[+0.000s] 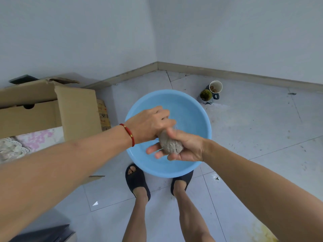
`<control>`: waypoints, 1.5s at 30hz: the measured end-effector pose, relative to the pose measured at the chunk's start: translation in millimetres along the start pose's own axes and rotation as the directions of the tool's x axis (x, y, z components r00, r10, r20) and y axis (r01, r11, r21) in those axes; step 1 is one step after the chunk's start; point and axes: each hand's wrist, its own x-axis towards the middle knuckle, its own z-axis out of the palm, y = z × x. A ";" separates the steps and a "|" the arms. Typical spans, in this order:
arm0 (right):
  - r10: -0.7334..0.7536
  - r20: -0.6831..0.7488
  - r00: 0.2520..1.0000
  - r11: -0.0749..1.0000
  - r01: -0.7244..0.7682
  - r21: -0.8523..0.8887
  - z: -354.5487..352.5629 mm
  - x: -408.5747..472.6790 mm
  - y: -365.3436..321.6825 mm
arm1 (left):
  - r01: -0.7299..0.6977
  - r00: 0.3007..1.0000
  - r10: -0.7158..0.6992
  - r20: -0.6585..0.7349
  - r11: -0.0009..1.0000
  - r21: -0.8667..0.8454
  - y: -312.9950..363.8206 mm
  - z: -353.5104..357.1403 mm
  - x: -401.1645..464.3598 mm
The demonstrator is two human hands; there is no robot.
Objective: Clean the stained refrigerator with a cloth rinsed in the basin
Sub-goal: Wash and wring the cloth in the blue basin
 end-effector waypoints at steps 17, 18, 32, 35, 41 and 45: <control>-0.498 -0.418 0.760 -0.025 -0.495 -0.869 12.0 9.0 -4.6 | 0.734 0.588 -0.593 0.551 0.677 -0.055 50.2 -24.4 19.2; -0.515 -0.377 0.770 -0.106 -0.493 -0.863 13.2 7.0 -5.1 | 0.774 0.568 -0.614 0.549 0.624 -0.102 53.8 -24.6 16.8; -0.575 -0.038 0.817 -0.573 -0.436 -0.693 97.9 -52.3 -55.2 | 0.865 0.395 -0.669 0.630 0.040 -0.500 96.2 -128.7 6.0; -0.609 0.052 0.792 -0.611 -0.426 -0.668 127.4 -65.8 -69.4 | 0.819 0.422 -0.646 0.636 -0.030 -0.573 101.4 -162.2 -0.3; -0.678 -0.094 0.729 -0.529 -0.572 -0.628 204.9 -95.9 -87.6 | 0.794 0.512 -0.549 0.661 0.009 -0.607 104.7 -226.2 -10.5; -0.771 -0.276 0.574 -0.214 -0.641 -0.737 257.4 -123.8 -77.7 | 0.732 0.677 -0.466 0.570 0.344 -0.588 112.2 -278.2 -20.8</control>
